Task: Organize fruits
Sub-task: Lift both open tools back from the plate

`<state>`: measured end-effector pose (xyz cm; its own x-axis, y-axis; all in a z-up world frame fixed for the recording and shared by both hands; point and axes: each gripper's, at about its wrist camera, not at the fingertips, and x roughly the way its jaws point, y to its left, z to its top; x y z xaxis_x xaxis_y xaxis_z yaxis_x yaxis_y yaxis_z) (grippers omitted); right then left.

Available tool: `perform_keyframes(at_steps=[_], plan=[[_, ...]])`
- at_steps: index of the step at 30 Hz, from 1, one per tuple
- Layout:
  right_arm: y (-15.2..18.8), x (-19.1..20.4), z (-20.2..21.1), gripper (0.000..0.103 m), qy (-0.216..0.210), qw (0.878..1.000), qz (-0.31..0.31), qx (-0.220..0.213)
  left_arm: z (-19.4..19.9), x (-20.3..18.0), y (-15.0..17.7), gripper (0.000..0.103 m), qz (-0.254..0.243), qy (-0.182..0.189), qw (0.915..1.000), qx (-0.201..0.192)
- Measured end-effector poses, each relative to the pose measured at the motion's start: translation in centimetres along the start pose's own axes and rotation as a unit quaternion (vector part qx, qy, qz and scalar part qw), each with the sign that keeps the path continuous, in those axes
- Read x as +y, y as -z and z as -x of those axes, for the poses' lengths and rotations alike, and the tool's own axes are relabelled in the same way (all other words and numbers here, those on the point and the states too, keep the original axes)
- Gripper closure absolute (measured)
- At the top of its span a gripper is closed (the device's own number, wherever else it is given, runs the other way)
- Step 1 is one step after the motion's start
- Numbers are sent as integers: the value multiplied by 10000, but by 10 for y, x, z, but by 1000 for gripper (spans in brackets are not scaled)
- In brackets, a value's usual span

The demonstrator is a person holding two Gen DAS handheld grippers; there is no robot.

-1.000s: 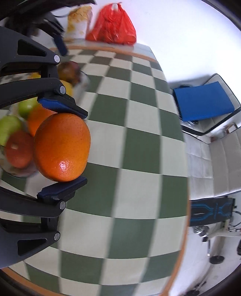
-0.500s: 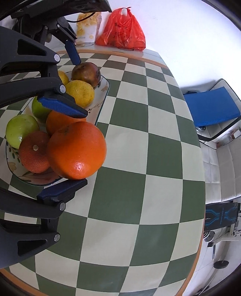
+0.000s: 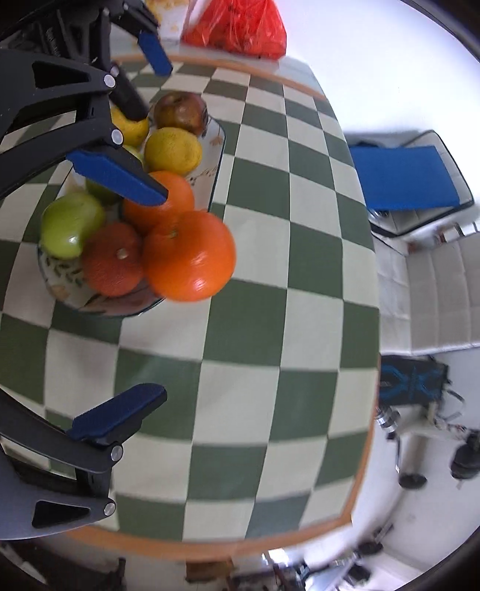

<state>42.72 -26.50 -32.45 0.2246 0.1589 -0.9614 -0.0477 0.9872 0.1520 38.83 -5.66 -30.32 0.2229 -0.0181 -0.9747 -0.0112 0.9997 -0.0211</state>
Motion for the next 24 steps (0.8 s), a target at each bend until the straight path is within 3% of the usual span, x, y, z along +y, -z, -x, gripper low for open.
perform_keyframes(at_steps=[4, 13, 24], plan=[[29, 11, 34, 3, 329, 9989, -68, -339, 21, 11, 18, 12, -2, -103, 9998, -180], [92, 42, 115, 3, 577, 9945, -203, -846, 95, 30, 63, 12, -111, -76, 9976, -675], [160, 74, 218, 3, 496, 9877, -244, -1465, 188, 31, 111, 12, -395, 71, 9897, -1375]])
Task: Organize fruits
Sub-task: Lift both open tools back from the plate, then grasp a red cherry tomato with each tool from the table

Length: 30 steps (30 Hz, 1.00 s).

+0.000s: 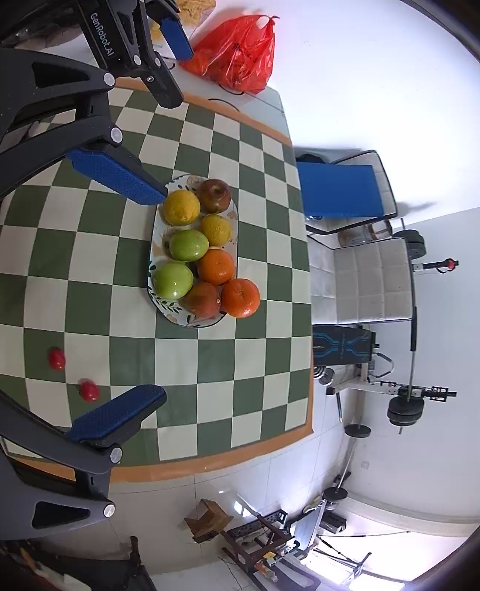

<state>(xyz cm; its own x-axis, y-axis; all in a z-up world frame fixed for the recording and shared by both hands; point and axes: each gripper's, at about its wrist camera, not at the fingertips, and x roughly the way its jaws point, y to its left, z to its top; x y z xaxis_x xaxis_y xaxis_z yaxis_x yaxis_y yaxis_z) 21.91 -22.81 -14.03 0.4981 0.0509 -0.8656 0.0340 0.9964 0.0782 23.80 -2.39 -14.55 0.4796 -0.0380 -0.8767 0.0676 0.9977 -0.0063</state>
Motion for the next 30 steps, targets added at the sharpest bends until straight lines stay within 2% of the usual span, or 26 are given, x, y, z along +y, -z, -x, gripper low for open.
perform_keyframes(at_steps=[4, 10, 18, 20, 21, 22, 25, 29, 30], plan=[[9, -1, 34, 3, 0, 9998, -89, -178, 27, -3, 8, 12, -65, 23, 9998, -188], [21, 0, 74, 3, 82, 9990, -120, -421, 46, -3, 17, 12, -31, 60, 9993, -372], [34, 2, 89, 3, 75, 9986, -308, -434, 52, -6, 24, 12, -41, 155, 9989, -436], [37, 1, 88, 3, -8, 9983, -402, -429, 48, -7, 25, 11, -91, 142, 9990, -402], [39, -2, 86, 3, -103, 9979, -492, -416, 44, -9, 25, 8, -123, 159, 9992, -333], [40, -5, 82, 3, -216, 9973, -587, -381, 38, -10, 25, 0, -160, 180, 9994, -235], [47, -25, 67, 3, -444, 9944, -949, -162, 20, -22, 30, 0, -391, 97, 9991, -124], [65, -70, 41, 4, -150, 9901, -1392, 19, -16, -50, 43, 0, -689, -80, 9974, 212], [69, -83, 32, 8, -146, 9888, -1479, 119, -28, -58, 46, 0, -720, -104, 9967, 366]])
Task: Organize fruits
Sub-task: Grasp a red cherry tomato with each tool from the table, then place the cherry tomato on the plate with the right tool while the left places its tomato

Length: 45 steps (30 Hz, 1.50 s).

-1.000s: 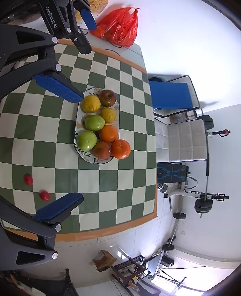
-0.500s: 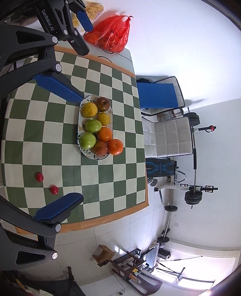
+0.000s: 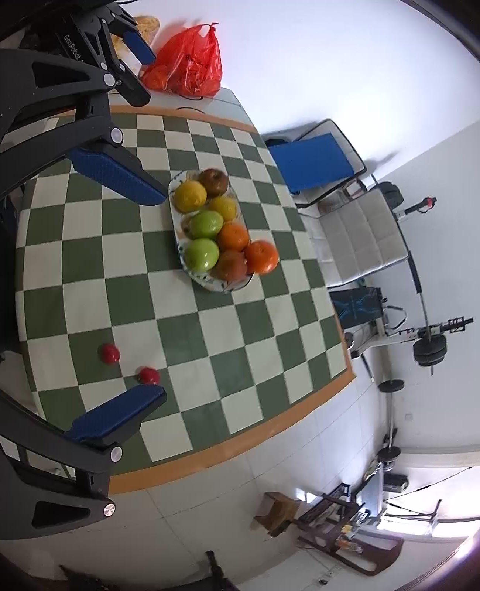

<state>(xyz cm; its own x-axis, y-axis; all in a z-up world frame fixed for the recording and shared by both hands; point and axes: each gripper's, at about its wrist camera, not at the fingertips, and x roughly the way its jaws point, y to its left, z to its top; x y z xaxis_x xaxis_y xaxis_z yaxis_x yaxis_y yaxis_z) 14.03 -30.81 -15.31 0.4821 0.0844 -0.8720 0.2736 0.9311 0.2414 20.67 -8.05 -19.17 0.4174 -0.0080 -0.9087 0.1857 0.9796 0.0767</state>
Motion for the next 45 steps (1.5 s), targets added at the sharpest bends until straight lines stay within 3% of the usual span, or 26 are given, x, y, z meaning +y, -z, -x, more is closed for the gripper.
perform_keyframes(at_steps=[4, 11, 16, 18, 19, 24, 27, 30, 35, 37, 45], plan=[[6, -56, -56, 31, -19, 9976, -311, 623, -54, -43, 7, 0, -87, -40, 9975, 698], [14, -108, -169, 39, -63, 9868, -344, 1581, -131, -99, 18, 0, -63, -32, 9849, 1728], [19, -119, -222, 59, -29, 9790, -189, 2029, -157, -118, 24, 0, -12, 91, 9768, 2138], [23, -118, -235, 62, -5, 9766, -64, 2149, -162, -122, 27, 0, 18, 182, 9737, 2271], [24, -117, -237, 71, 3, 9760, 20, 2179, -163, -125, 28, 0, 48, 261, 9721, 2332], [27, -122, -226, 71, -107, 9811, 54, 1932, -169, -137, 36, 0, 218, 842, 9620, 2588], [25, -135, -206, 71, -156, 9848, -102, 1729, -169, -156, 38, 2, 72, 1215, 9577, 2609], [24, -149, -193, 71, -125, 9858, -207, 1664, -171, -178, 40, 12, -226, 1361, 9556, 2603], [29, -169, -186, 71, 27, 9852, -311, 1685, -185, -210, 49, 62, -692, 1411, 9457, 2845], [31, -176, -185, 71, 48, 9850, -397, 1679, -187, -216, 52, 73, -829, 1395, 9451, 2838], [26, -189, -166, 71, -29, 9872, -464, 1526, -171, -189, 44, 75, -661, 1468, 9547, 2502]])
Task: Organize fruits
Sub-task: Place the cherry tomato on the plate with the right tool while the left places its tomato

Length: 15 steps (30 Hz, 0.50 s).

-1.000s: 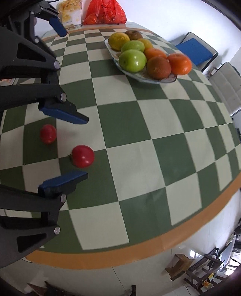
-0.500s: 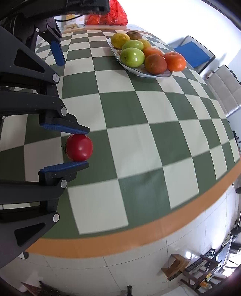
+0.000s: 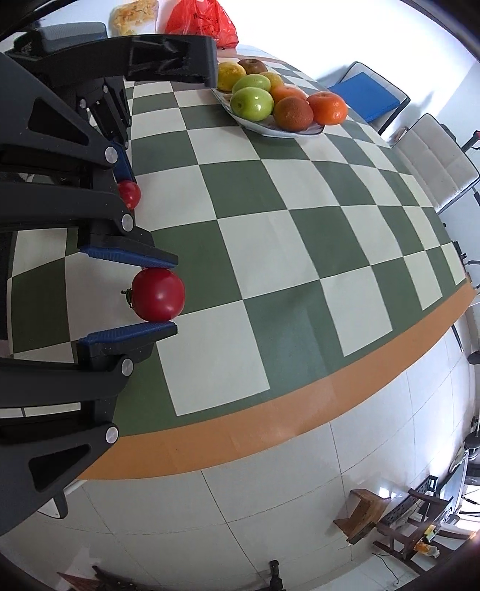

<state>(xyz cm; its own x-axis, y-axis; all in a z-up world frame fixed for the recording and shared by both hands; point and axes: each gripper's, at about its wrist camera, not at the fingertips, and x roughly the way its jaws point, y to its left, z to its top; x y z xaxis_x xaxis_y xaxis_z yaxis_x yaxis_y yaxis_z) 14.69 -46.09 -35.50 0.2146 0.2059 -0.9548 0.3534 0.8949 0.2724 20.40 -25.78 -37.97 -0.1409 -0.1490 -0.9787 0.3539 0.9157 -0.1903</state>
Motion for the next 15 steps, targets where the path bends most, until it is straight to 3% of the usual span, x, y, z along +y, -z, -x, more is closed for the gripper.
perform_keyframes(at_steps=[7, 15], plan=[[2, 28, 24, 71, -315, 9990, 276, -145, 76, 65, 0, 75, 617, 285, 9959, -601], [-11, 143, 36, 71, -1132, 9874, 1091, -208, 148, 167, 16, 75, 1565, 486, 9770, -1364]])
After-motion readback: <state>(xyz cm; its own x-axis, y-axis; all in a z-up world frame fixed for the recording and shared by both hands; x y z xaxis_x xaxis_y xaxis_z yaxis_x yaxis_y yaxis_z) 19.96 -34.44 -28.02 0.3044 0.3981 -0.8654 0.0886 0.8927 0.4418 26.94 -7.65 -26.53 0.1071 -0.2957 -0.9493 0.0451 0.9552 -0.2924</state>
